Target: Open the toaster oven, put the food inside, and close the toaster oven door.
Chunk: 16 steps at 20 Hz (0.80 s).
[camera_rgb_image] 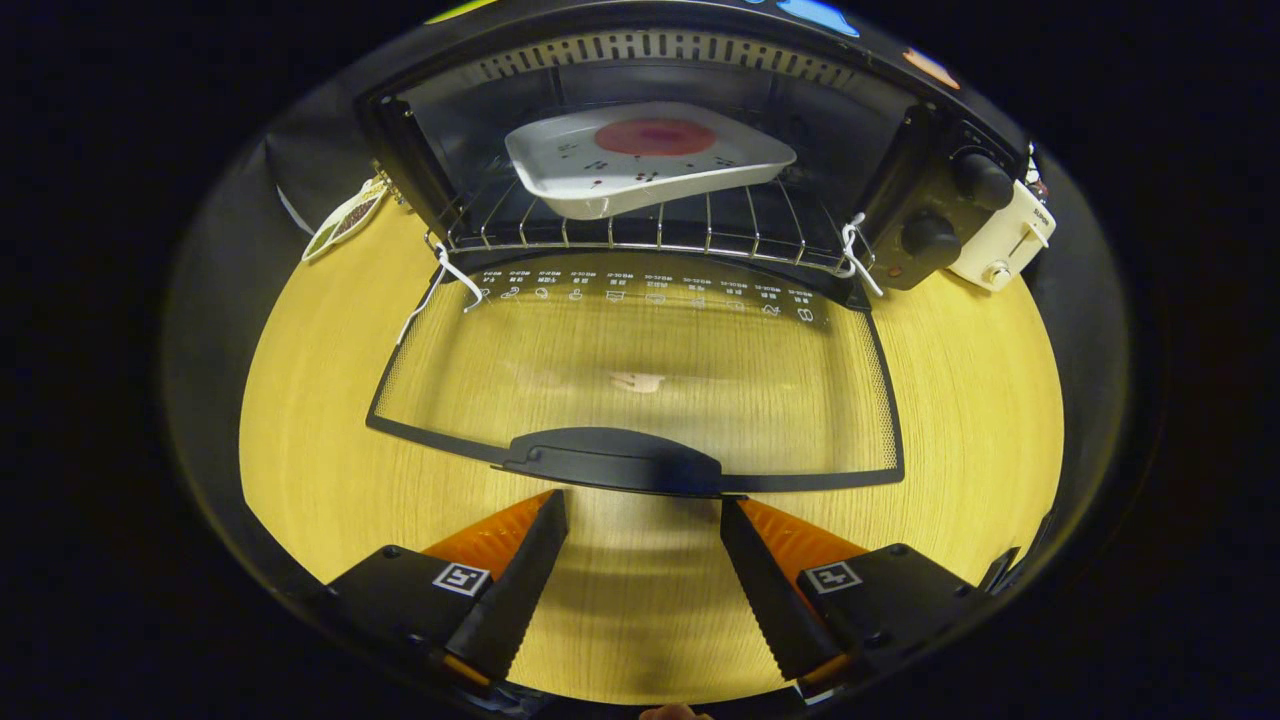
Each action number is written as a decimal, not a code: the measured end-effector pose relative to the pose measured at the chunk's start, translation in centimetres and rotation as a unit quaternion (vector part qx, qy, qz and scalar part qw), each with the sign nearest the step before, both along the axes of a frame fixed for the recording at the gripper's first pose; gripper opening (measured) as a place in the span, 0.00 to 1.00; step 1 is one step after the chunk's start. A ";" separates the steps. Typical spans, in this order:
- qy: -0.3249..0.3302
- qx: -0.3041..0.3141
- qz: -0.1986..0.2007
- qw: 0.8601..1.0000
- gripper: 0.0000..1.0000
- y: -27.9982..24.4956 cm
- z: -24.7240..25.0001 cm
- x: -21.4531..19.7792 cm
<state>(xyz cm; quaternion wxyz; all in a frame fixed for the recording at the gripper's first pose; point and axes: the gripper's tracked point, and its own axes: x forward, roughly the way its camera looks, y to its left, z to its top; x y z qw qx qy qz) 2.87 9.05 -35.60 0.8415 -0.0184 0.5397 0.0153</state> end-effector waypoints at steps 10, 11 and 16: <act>-0.065 0.029 -0.002 0.997 0.98 0.2 5.8 -0.4; -0.088 0.017 0.008 0.996 0.98 -0.1 6.8 0.1; -0.186 -0.023 0.052 0.981 0.99 0.2 12.4 2.1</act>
